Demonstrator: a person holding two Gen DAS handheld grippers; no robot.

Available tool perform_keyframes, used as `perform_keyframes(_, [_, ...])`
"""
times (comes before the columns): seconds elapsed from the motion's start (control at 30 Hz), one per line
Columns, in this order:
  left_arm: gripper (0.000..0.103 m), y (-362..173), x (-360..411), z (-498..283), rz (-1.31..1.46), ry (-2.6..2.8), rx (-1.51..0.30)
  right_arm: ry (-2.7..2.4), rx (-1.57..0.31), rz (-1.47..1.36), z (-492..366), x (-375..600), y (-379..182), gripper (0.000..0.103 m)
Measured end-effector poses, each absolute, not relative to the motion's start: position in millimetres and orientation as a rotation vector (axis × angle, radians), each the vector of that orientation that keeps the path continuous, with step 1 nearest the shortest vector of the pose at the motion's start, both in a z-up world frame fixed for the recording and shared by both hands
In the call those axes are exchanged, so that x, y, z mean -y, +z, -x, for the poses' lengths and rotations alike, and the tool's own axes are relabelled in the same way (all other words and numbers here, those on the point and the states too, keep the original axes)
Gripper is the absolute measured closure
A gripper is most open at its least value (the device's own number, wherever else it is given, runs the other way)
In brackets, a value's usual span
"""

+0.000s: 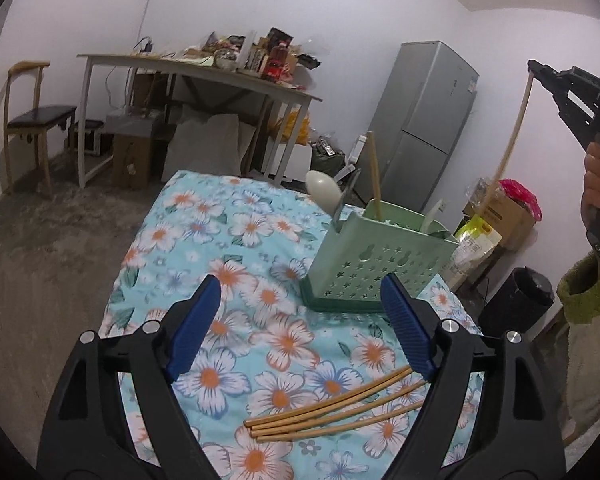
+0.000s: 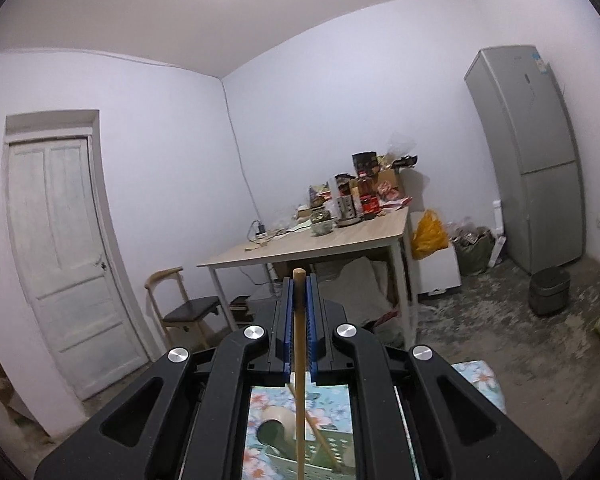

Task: Organize utensils
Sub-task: 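Lower the right tool's chopstick into the holder and open the right tool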

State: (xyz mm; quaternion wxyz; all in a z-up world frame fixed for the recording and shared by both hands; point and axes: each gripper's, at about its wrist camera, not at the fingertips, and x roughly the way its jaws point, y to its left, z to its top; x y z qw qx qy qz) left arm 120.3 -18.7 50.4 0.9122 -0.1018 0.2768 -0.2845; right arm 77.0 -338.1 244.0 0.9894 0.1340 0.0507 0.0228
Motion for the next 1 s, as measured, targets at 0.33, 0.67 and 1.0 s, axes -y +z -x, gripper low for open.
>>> perform_keyframes(0.33, [0.025, 47, 16, -123, 0.214, -0.582, -0.577, 0.041, -0.08, -0.214, -112, 333, 257, 0.097])
perform_keyframes(0.67, [0.025, 37, 16, -124, 0.209, -0.566, -0.608, -0.033, -0.179, -0.172, -160, 330, 214, 0.097])
perform_keyframes(1.0, [0.025, 36, 14, -125, 0.226, -0.558, -0.626, -0.074, -0.305, -0.157, -178, 333, 178, 0.077])
